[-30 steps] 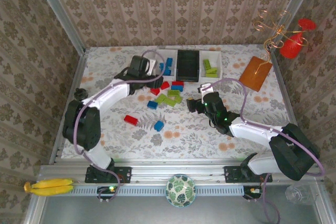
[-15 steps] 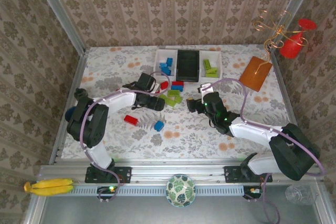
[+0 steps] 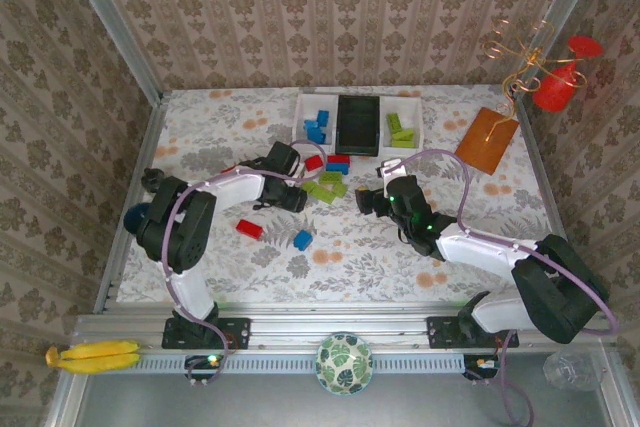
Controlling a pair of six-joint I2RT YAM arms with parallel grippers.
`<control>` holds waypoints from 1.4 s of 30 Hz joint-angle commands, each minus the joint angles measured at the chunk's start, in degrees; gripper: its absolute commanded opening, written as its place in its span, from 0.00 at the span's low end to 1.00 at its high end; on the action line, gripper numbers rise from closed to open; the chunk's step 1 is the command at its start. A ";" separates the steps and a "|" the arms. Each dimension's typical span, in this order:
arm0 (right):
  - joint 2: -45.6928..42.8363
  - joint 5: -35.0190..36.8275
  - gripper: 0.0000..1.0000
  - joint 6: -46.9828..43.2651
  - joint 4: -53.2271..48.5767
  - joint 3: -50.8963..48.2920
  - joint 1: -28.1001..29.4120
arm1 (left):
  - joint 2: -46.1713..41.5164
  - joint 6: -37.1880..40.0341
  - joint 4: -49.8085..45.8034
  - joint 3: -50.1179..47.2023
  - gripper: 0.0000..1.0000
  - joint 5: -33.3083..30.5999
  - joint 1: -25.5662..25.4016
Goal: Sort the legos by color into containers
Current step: Pick up the lego from the center of the table, then place the lego in the container.
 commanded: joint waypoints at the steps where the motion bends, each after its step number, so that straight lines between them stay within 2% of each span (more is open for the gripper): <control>1: 0.31 0.00 0.95 0.76 -0.70 1.61 0.48 | -0.99 -0.45 1.73 -0.78 0.51 -2.33 -0.13; 6: -0.62 0.05 0.95 0.95 -0.41 1.18 0.41 | -3.62 -1.33 2.07 -1.80 0.45 -5.03 -0.13; 11: 0.33 -0.60 0.96 1.73 -0.11 1.52 0.40 | -9.92 -2.93 4.82 -5.91 0.44 -6.61 0.06; 16: 0.32 -1.53 0.96 2.35 -0.21 1.61 0.48 | -14.65 -2.97 6.76 -6.05 0.43 -5.91 0.14; 20: -0.04 -0.07 0.96 1.44 -0.23 1.35 0.48 | -14.57 -2.87 11.98 -3.80 0.43 -3.38 0.08; 26: -0.22 0.84 0.96 0.97 0.06 0.99 0.48 | -5.82 -1.75 14.37 8.20 0.43 -1.18 -0.40; 37: -2.30 1.07 0.96 0.65 -0.37 0.53 0.44 | 13.78 -0.49 13.77 31.87 0.45 -3.04 2.26; 42: -1.79 1.10 0.96 0.53 -0.20 0.62 0.48 | 22.10 -1.26 10.57 42.52 0.54 -2.05 3.97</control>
